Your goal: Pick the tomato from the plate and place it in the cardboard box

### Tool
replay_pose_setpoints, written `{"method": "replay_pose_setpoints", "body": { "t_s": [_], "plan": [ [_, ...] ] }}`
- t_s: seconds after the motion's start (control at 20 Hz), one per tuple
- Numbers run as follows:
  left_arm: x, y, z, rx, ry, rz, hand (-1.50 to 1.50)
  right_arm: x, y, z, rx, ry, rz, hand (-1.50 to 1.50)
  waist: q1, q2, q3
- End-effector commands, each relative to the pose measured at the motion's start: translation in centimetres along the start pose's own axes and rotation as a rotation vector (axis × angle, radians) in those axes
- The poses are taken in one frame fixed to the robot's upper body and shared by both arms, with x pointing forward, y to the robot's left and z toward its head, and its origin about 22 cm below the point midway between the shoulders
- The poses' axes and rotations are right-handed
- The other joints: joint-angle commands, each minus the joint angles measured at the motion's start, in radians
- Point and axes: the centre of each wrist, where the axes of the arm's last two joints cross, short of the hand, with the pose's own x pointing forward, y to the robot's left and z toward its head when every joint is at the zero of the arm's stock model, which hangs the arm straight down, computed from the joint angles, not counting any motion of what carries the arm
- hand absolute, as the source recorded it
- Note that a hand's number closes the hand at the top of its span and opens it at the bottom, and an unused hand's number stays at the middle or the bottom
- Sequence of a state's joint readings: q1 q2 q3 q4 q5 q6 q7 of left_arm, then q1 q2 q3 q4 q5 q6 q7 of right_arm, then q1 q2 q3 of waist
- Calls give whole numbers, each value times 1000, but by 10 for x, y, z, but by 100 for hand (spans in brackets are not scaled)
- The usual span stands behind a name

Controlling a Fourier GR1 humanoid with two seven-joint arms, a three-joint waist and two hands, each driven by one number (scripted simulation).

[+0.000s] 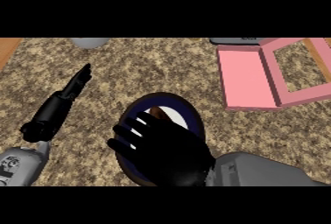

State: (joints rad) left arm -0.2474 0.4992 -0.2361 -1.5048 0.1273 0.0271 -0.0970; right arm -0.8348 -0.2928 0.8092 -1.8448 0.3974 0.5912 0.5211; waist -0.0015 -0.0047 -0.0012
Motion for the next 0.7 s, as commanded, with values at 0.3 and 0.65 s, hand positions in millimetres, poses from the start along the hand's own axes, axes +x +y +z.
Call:
{"method": "replay_pose_setpoints", "body": {
  "t_s": [0.3,0.65],
  "plan": [
    [0,-15,4,1,-14,4,0,43,16,-22,100,106,4,-150,4,4,1],
    [3,-6,0,-4,5,10,0,65,51,-7,59,153,52,-150,-2,3,1]
  ]
}}
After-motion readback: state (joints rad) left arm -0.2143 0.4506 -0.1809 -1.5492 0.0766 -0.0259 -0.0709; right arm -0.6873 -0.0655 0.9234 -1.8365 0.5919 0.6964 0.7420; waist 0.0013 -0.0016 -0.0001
